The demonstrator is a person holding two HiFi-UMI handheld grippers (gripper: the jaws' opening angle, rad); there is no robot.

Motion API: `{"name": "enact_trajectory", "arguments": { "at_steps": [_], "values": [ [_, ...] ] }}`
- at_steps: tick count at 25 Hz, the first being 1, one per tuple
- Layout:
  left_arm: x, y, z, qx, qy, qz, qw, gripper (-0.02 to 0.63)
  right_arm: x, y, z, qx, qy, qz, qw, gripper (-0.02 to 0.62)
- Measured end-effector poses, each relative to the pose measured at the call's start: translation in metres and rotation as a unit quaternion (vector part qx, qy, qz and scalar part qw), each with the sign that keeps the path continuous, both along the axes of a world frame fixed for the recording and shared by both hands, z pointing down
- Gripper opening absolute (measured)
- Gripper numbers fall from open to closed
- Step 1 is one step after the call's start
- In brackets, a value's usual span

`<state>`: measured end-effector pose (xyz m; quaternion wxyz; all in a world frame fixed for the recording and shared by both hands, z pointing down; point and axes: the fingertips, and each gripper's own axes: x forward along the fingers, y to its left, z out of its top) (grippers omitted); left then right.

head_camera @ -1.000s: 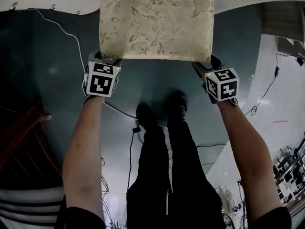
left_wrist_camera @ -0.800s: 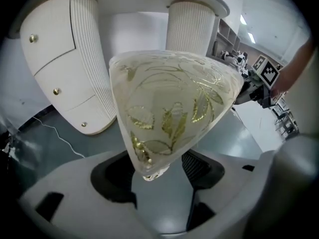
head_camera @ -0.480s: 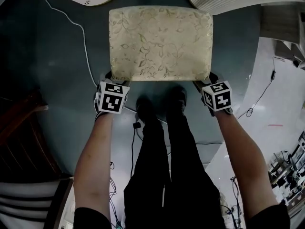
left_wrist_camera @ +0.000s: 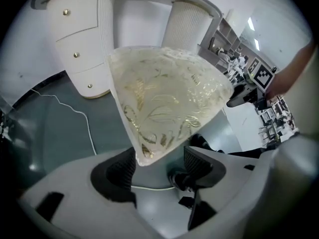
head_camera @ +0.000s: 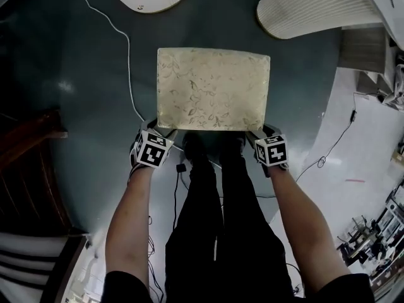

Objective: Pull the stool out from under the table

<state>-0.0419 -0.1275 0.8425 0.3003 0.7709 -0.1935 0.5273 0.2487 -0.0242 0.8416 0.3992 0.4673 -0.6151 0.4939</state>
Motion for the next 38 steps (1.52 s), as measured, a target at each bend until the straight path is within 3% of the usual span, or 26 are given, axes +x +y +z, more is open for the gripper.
{"name": "enact_trajectory", "arguments": {
  "at_steps": [3,7,11,13,17,19,23,28,32,35,38],
  "values": [
    [-0.002,0.012,-0.034,-0.009,0.010,-0.014,0.9998,0.311,0.001,0.011,-0.034,-0.014,0.006,0.012,1.000,0.256],
    [0.000,0.007,-0.087,-0.001,0.027,-0.061,0.9978,0.298,-0.003,0.009,-0.086,-0.020,0.017,-0.022,0.999,0.262],
    [0.009,0.006,-0.157,-0.021,0.098,-0.168,0.9806,0.251,-0.033,0.009,-0.147,-0.011,0.008,-0.085,0.996,0.279],
    [0.017,0.003,-0.190,-0.012,0.125,-0.187,0.9743,0.227,-0.044,0.005,-0.182,0.000,0.006,-0.114,0.993,0.273],
    [0.020,0.000,-0.248,0.030,0.139,-0.179,0.9735,0.180,-0.063,0.011,-0.242,0.017,-0.039,-0.119,0.992,0.256],
    [0.019,0.000,-0.275,0.050,0.159,-0.185,0.9686,0.166,-0.074,0.010,-0.280,0.036,-0.063,-0.107,0.992,0.229],
    [0.004,0.004,-0.319,0.050,0.194,-0.211,0.9569,0.158,-0.086,0.016,-0.342,0.074,-0.068,-0.108,0.989,0.221],
    [0.004,-0.013,-0.374,0.087,0.204,-0.187,0.9570,0.140,-0.055,0.018,-0.390,0.097,-0.043,-0.104,0.989,0.216],
    [0.011,-0.015,-0.427,0.127,0.211,-0.165,0.9552,0.130,-0.034,0.011,-0.411,0.129,-0.062,-0.038,0.989,0.199],
    [0.012,-0.009,-0.461,0.147,0.215,-0.149,0.9539,0.102,-0.032,-0.006,-0.423,0.163,-0.087,0.005,0.983,0.198],
    [0.017,0.007,-0.490,0.156,0.226,-0.158,0.9484,0.059,-0.028,-0.018,-0.452,0.216,-0.102,-0.003,0.971,0.194]
  ]
}}
